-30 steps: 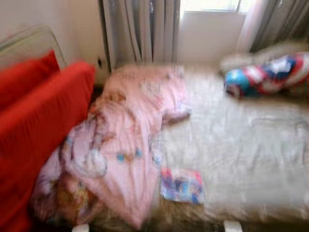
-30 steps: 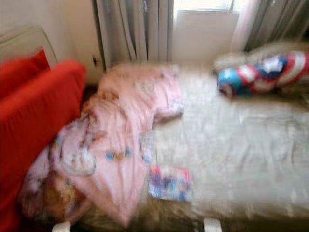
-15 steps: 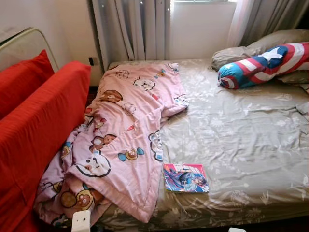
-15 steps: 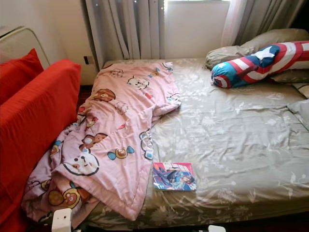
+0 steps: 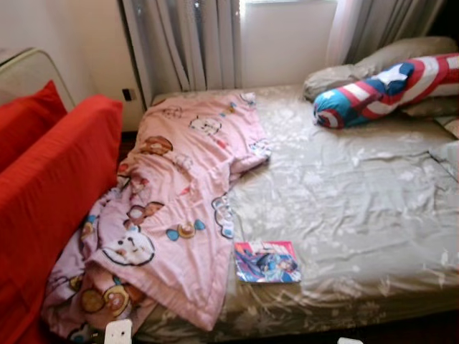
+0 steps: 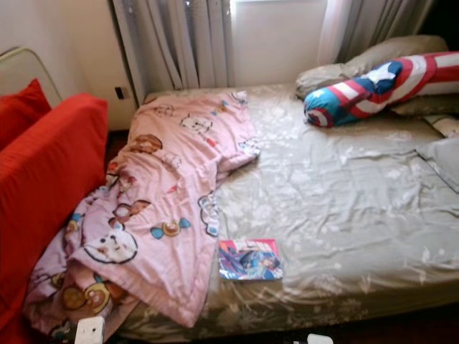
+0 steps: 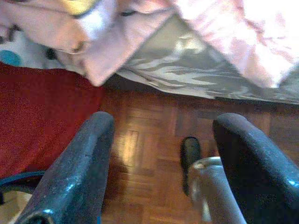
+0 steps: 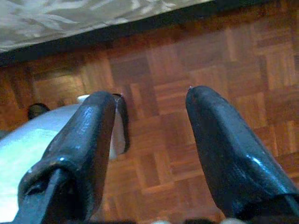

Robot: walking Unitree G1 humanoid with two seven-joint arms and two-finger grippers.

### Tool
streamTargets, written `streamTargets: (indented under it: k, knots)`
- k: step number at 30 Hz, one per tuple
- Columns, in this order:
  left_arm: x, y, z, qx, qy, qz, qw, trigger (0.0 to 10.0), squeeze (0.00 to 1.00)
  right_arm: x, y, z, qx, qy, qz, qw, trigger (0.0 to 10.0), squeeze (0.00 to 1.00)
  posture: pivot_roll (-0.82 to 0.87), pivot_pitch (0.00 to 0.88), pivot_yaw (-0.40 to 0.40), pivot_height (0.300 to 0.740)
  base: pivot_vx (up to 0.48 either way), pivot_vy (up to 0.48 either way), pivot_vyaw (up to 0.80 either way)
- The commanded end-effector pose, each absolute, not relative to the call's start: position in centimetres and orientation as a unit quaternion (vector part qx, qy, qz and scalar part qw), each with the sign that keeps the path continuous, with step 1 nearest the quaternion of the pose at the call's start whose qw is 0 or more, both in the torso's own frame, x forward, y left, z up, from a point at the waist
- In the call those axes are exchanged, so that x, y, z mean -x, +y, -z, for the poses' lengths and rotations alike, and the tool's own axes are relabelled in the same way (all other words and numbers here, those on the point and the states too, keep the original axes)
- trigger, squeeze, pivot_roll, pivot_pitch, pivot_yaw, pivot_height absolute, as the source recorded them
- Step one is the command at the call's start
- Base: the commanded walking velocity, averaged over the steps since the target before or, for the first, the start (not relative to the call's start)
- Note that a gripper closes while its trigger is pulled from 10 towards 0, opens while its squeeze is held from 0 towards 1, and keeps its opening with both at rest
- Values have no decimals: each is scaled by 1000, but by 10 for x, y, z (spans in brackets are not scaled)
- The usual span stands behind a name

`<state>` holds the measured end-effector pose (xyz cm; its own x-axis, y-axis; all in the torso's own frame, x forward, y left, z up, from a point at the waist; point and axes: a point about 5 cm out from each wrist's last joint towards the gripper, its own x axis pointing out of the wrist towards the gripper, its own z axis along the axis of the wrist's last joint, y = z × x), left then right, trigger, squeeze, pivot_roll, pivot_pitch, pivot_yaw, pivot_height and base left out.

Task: Clean up the room

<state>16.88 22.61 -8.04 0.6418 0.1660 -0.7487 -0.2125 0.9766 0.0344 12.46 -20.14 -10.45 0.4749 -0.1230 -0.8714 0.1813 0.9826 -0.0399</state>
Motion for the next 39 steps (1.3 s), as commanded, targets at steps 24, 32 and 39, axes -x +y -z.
streamTargets:
  k: [24, 32, 39]
  knots:
    - [-156, 226, 86, 43, 425, -115, 897, 10000, 0, -127, -204, 103, -25, 498, 89, 862, 10000, 0, -19, 0, 3, 740, 85, 0, 0]
    - [-159, 223, 86, 46, 422, -113, 898, 10000, 0, -127, -204, 103, -24, 498, 89, 862, 10000, 0, -20, 0, -2, 740, 267, 0, 0]
    - [-161, 222, 85, 47, 420, -112, 900, 10000, 0, -129, -204, 102, -27, 492, 88, 866, 10000, 0, -32, 0, 5, 740, 268, 0, 0]
